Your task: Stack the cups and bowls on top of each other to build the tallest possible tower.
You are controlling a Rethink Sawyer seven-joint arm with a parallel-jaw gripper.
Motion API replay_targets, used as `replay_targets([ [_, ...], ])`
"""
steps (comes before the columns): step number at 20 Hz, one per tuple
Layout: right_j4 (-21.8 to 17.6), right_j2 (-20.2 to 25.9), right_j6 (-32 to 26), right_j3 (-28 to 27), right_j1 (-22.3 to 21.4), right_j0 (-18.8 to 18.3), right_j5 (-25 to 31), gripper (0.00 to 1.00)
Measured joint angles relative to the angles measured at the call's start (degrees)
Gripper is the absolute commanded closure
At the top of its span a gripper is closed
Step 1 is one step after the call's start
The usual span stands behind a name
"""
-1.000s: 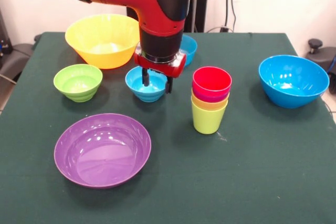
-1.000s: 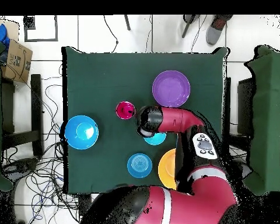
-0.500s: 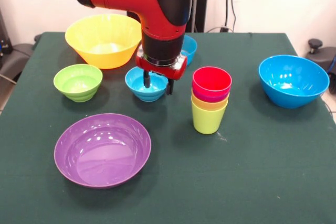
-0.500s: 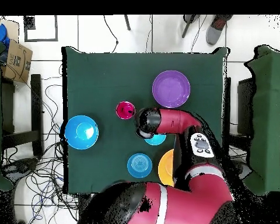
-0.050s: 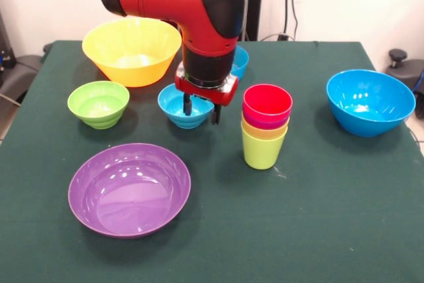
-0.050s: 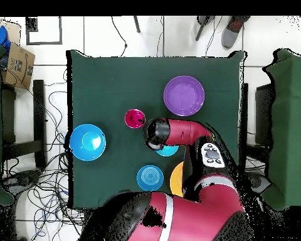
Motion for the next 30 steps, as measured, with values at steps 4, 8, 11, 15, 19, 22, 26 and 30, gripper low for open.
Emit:
replay_targets([
  [4, 0.0, -0.7, 0.0, 0.0, 0.1, 0.4, -0.5, 1.00],
  [8, 0.1, -1.4, 0.0, 0.1, -0.7, 0.5, -0.6, 1.00],
  [11, 0.1, -1.8, 0.0, 0.2, -1.1, 0.5, -0.6, 1.00],
  [15, 0.1, -1.8, 0.0, 0.2, -1.2, 0.5, -0.6, 1.00],
  [19, 0.1, -1.9, 0.0, 0.2, -1.3, 0.5, -0.6, 1.00],
  [22, 0.1, -2.1, 0.0, 0.2, -1.5, 0.6, -0.6, 1.00],
  [26, 0.1, -2.9, 0.0, 0.2, -2.0, 1.1, -0.6, 1.00],
  [30, 0.1, -4.0, 0.0, 0.1, -2.2, 1.8, -0.6, 1.00],
])
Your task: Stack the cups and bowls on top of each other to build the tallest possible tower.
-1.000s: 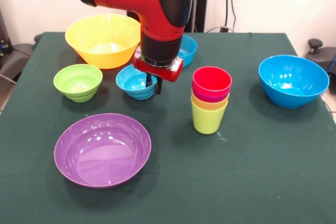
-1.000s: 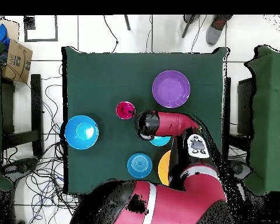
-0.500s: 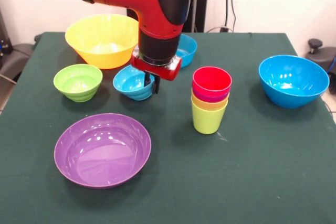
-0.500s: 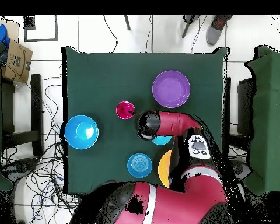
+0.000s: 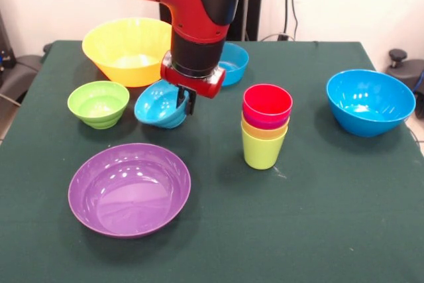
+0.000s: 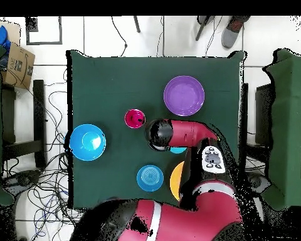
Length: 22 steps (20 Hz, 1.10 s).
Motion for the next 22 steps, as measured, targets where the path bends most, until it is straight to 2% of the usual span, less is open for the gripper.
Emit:
replay_targets([
  [17, 0.0, -2.9, 0.0, -0.3, -1.2, 2.6, 2.6, 1.00],
  [22, 0.0, -4.5, 0.0, -0.9, -2.6, 3.5, 5.8, 1.00],
])
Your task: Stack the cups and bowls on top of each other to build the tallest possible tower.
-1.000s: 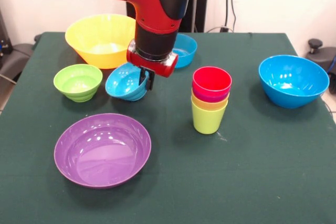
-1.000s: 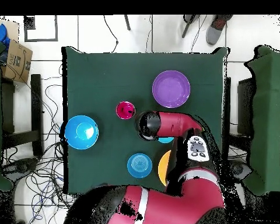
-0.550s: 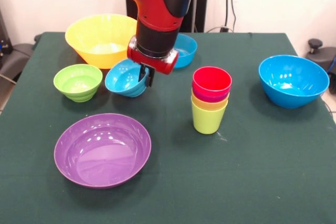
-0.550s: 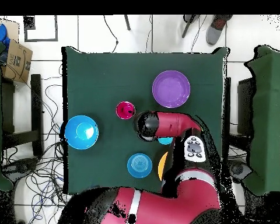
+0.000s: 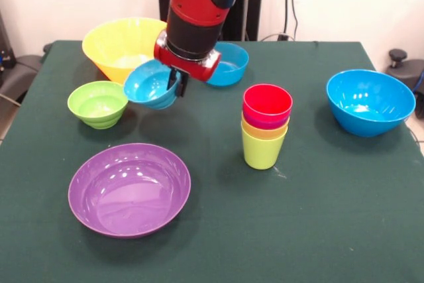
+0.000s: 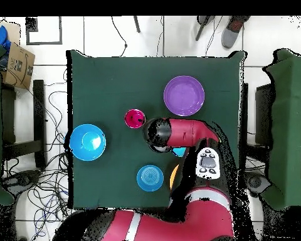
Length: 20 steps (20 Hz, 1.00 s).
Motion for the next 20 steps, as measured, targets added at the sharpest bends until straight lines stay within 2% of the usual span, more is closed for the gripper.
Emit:
replay_targets([
  [11, 0.0, -1.5, 0.0, -2.3, -1.8, 0.9, 4.8, 1.00],
  [20, 0.0, -2.5, 0.0, -4.0, -2.4, 1.0, 5.4, 1.00],
])
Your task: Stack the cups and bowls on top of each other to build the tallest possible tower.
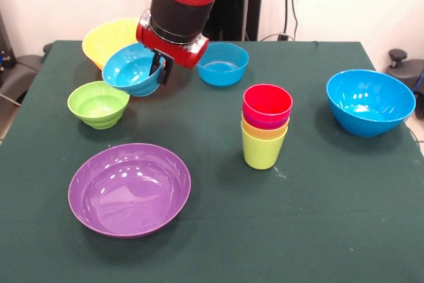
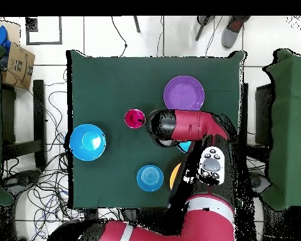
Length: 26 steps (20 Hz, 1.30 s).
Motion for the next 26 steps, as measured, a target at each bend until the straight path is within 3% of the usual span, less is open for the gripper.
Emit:
replay_targets([
  [26, 0.0, -0.1, 0.0, -2.6, 0.0, -4.3, 0.0, 1.00],
])
